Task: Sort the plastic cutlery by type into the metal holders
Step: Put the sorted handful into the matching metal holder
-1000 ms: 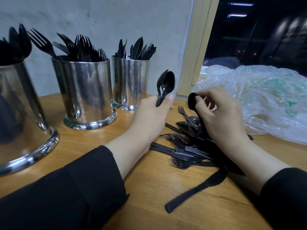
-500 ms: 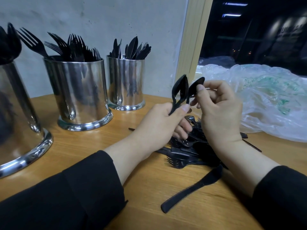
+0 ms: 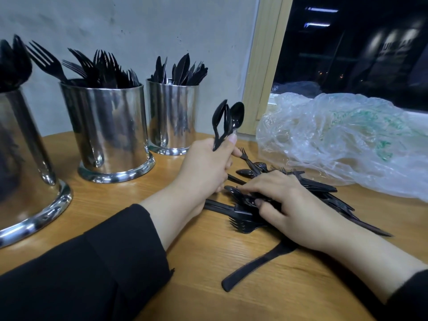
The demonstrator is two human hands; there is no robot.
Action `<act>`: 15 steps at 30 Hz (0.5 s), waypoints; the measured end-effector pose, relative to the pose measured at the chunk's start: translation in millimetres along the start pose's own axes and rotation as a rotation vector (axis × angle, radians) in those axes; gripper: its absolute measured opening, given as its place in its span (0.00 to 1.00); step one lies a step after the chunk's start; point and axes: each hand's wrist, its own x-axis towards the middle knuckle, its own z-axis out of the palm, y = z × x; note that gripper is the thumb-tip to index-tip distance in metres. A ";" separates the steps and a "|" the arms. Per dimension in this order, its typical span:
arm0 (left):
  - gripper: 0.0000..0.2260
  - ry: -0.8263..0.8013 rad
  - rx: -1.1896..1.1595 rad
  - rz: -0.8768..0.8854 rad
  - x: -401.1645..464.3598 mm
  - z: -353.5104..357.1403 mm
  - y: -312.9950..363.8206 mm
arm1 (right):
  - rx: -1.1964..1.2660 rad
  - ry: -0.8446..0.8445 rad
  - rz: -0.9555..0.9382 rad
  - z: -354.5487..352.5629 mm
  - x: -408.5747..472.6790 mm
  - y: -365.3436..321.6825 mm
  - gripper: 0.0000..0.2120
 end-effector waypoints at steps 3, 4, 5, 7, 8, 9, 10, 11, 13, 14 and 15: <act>0.16 -0.034 0.013 0.014 -3.0 0.4 1.5 | -0.033 -0.045 -0.002 -0.2 -0.5 -0.2 0.17; 0.16 -0.040 0.014 0.013 -3.9 0.5 1.8 | -0.048 -0.056 -0.009 0.2 0.3 -0.9 0.18; 0.15 -0.045 0.013 0.008 -4.8 0.7 2.4 | -0.054 -0.066 -0.013 0.7 0.7 -1.5 0.19; 0.14 -0.052 0.002 0.000 -6.0 0.9 3.8 | -0.054 -0.078 -0.019 1.2 0.7 -2.5 0.19; 0.13 -0.055 -0.005 0.001 -6.2 1.2 4.5 | -0.055 -0.077 -0.025 1.0 0.6 -2.8 0.18; 0.12 -0.056 -0.011 0.003 -6.5 1.7 5.3 | -0.054 -0.076 -0.033 0.9 0.2 -3.0 0.17; 0.11 -0.053 -0.014 0.005 -6.6 2.4 6.0 | -0.052 -0.072 -0.043 0.8 -0.2 -3.3 0.15; 0.11 -0.047 -0.016 0.007 -6.4 2.7 6.6 | -0.048 -0.067 -0.054 0.6 -0.5 -3.9 0.14; 0.10 -0.036 -0.015 0.006 -6.0 2.5 6.8 | -0.032 -0.051 -0.078 0.1 -0.3 -5.3 0.11; 0.10 -0.036 -0.014 0.007 -5.9 2.2 6.7 | -0.024 -0.030 -0.094 -0.4 0.0 -5.6 0.10; 0.11 -0.038 -0.013 0.010 -6.1 2.1 6.8 | -0.018 0.011 -0.113 -1.5 0.1 -6.0 0.09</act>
